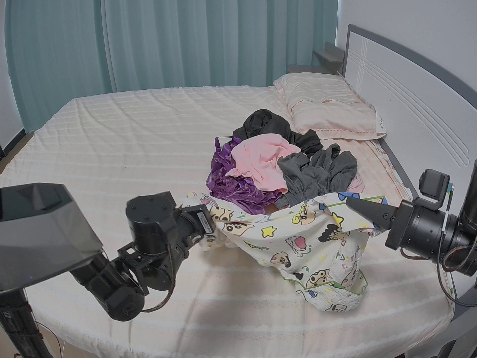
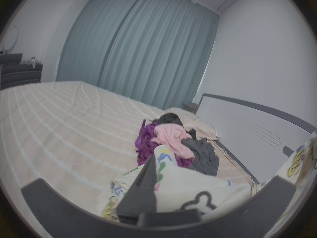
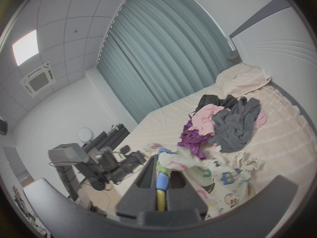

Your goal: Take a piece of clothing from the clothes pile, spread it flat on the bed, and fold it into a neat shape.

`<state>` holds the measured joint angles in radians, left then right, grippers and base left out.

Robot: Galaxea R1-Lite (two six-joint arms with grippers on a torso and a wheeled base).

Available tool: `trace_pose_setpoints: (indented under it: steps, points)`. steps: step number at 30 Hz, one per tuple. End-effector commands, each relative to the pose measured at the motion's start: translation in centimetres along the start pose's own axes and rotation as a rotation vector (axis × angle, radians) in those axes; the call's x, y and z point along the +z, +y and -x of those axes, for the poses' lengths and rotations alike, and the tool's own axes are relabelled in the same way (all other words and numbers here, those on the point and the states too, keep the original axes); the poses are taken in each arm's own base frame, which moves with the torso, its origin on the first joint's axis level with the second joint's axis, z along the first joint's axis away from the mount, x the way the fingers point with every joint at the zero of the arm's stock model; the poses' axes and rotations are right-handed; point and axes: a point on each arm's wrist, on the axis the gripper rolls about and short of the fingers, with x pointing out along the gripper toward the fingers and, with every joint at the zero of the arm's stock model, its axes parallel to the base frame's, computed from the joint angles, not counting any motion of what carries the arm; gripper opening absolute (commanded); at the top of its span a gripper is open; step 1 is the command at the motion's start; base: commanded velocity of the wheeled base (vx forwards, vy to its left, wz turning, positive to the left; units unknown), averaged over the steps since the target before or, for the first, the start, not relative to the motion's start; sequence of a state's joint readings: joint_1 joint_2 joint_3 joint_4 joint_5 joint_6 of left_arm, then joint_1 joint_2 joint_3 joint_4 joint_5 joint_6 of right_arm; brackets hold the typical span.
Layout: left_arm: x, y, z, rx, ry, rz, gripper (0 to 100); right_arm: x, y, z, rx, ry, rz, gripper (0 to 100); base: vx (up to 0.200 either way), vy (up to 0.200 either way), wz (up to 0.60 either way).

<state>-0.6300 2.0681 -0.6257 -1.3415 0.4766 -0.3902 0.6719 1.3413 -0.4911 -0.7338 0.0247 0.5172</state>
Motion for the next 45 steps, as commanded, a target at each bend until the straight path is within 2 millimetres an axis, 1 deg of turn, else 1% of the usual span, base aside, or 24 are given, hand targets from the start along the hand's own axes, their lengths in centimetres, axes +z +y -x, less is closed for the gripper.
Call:
trace_pose_setpoints:
  steps: [1,5,6,7,9,10,11,14,17,19,21,22,24,25,27,30,31,33,35,36,37,40,42,45]
  points:
    - [5.6,-0.1,2.4,0.010,-0.156,-0.006,0,0.4,-1.8,-1.8,-0.107,-0.011,0.020,0,0.000,0.000,0.00]
    - [8.7,0.0,3.3,0.015,-0.247,-0.026,0,1.0,-2.5,-2.4,-0.182,-0.051,0.040,0,0.000,0.000,0.00]
    - [9.2,-0.1,3.6,0.012,-0.264,-0.025,0,1.1,-2.6,-2.5,-0.196,-0.058,0.046,0,0.000,0.000,0.00]
    - [9.2,-0.1,3.6,0.012,-0.264,-0.025,0,1.1,-2.6,-2.5,-0.196,-0.058,0.046,0,0.000,0.000,0.00]
    - [10.7,-0.2,4.2,0.005,-0.310,-0.032,0,1.4,-2.6,-2.8,-0.219,-0.076,0.055,0,0.000,0.000,0.00]
    - [10.9,-0.3,4.3,0.004,-0.316,-0.033,0,1.4,-2.6,-2.9,-0.221,-0.079,0.055,0,0.000,0.000,0.00]
    - [11.6,-0.3,4.7,0.004,-0.339,-0.043,0,1.9,-2.5,-3.1,-0.225,-0.098,0.057,0,0.000,0.000,0.00]
    - [12.8,-0.4,5.5,-0.001,-0.375,-0.063,0,3.2,-2.0,-3.4,-0.225,-0.149,0.081,0,0.000,0.000,0.00]
    - [13.1,-0.3,6.0,-0.003,-0.382,-0.066,0,4.0,-1.5,-3.6,-0.220,-0.183,0.093,0,0.000,0.000,0.00]
    - [12.6,0.0,6.1,0.005,-0.363,-0.076,0,3.8,-1.4,-3.4,-0.216,-0.175,0.096,0,0.000,0.000,0.00]
    - [11.3,0.6,6.4,0.015,-0.314,-0.100,0,3.1,-1.5,-3.5,-0.216,-0.147,0.092,0,0.000,0.000,0.00]
    - [10.3,1.2,6.7,0.024,-0.274,-0.121,0,2.4,-1.7,-3.5,-0.222,-0.125,0.088,0,0.000,0.000,0.00]
    - [10.0,1.3,6.8,0.026,-0.265,-0.126,0,2.4,-1.8,-3.5,-0.223,-0.122,0.087,0,0.000,0.000,0.00]
    - [8.0,2.2,7.2,0.040,-0.183,-0.162,0,1.3,-2.3,-3.3,-0.236,-0.084,0.076,0,0.000,0.000,0.00]
    - [6.2,2.7,7.0,0.053,-0.121,-0.186,0,0.6,-2.4,-3.3,-0.237,-0.060,0.056,0,0.000,0.000,0.00]
    - [4.7,2.6,6.6,0.043,-0.096,-0.147,0,-0.2,-2.2,-3.3,-0.225,-0.034,0.005,0,0.000,0.000,0.00]
    - [4.7,2.6,6.6,0.043,-0.096,-0.147,0,-0.2,-2.2,-3.3,-0.225,-0.034,0.005,0,0.000,0.000,0.00]
    - [2.9,2.0,6.3,0.016,-0.069,-0.099,0,-1.2,-2.0,-3.4,-0.221,0.002,-0.028,0,0.000,0.000,0.00]
    - [1.5,2.2,6.3,0.025,-0.033,-0.117,0,-1.7,-2.3,-3.6,-0.251,0.011,-0.028,0,0.000,0.000,0.00]
    - [1.5,2.2,6.3,0.025,-0.033,-0.117,0,-1.7,-2.3,-3.6,-0.251,0.011,-0.028,0,0.000,0.000,0.00]
    - [1.0,2.3,6.1,0.030,-0.042,-0.113,0,-2.0,-2.5,-3.8,-0.297,0.000,-0.028,0,0.000,0.000,0.00]
    - [0.6,2.7,5.9,0.056,-0.049,-0.112,0,-2.5,-2.9,-4.2,-0.348,-0.005,-0.027,0,0.000,0.000,0.00]
    - [0.1,3.3,6.4,0.097,-0.028,-0.125,0,-3.0,-2.9,-4.2,-0.356,0.004,-0.061,0,0.000,0.000,0.00]
    - [-0.1,3.6,7.0,0.099,-0.010,-0.136,0,-3.6,-2.9,-4.1,-0.352,0.013,-0.078,0,0.000,0.000,0.00]
